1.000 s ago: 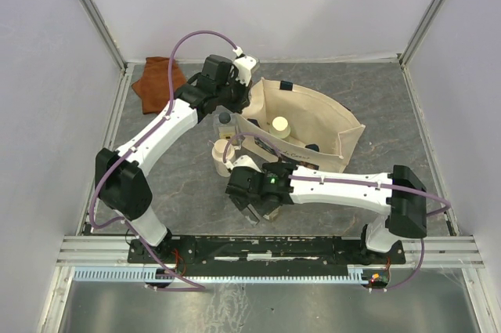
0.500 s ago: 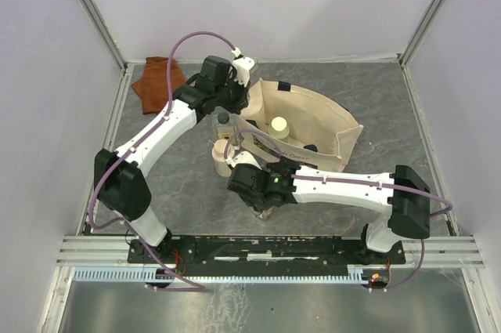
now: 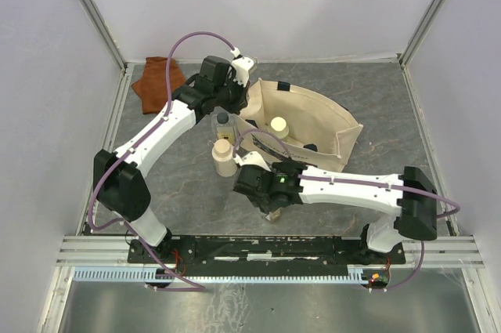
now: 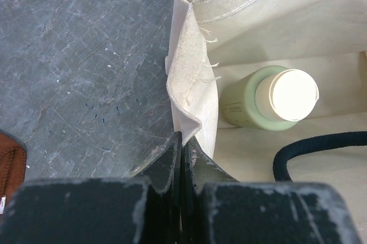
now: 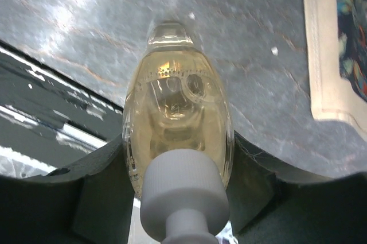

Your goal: Place the personal care products into the canvas bag

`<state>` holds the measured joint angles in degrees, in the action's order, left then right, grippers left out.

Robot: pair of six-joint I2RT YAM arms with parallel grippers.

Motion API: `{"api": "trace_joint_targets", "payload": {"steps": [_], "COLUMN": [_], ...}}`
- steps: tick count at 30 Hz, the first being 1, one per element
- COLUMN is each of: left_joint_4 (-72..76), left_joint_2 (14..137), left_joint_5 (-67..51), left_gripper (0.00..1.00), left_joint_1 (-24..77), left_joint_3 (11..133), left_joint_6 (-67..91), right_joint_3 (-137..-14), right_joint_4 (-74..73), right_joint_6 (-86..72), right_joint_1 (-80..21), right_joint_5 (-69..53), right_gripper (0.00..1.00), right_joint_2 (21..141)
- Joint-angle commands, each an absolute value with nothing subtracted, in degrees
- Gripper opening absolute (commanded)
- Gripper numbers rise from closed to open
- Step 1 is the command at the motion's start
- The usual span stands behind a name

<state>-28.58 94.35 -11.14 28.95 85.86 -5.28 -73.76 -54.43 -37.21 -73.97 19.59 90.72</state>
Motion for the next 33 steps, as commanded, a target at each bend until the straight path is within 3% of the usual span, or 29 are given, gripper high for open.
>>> {"api": "trace_joint_targets", "payload": {"steps": [1,5,14,26,33], "left_joint_4": [-28.60,-28.27,-28.00,-27.89,-27.91], "left_joint_2": [91.25,90.82,90.79,89.91,89.98], "left_joint_5": [-11.66,-11.68,-12.53,-12.57,-13.39], "left_gripper": [0.03,0.03,0.03,0.03,0.03], "left_joint_1": [28.20,28.13,28.17,28.12,28.07], "left_joint_3": [85.39,84.96,84.82,83.86,84.09], "left_joint_6": [-5.60,-5.56,-5.64,-6.06,-5.22], "right_joint_3": [-78.55,-83.06,-103.92,-136.04,-126.64], "right_joint_4": [-62.40,-67.21,-77.63,-80.00,-72.60], "right_joint_6": [-41.43,-42.92,-36.46,-20.68,-20.79], "right_joint_1": [-73.99,-74.00,-72.98,-54.82,-46.79], "right_joint_5": [23.11,23.84,30.88,25.32,22.84], "right_gripper": [0.25,0.18,0.21,0.21,0.21], "right_joint_2": [80.16,76.07,77.93,91.53,90.95]}}
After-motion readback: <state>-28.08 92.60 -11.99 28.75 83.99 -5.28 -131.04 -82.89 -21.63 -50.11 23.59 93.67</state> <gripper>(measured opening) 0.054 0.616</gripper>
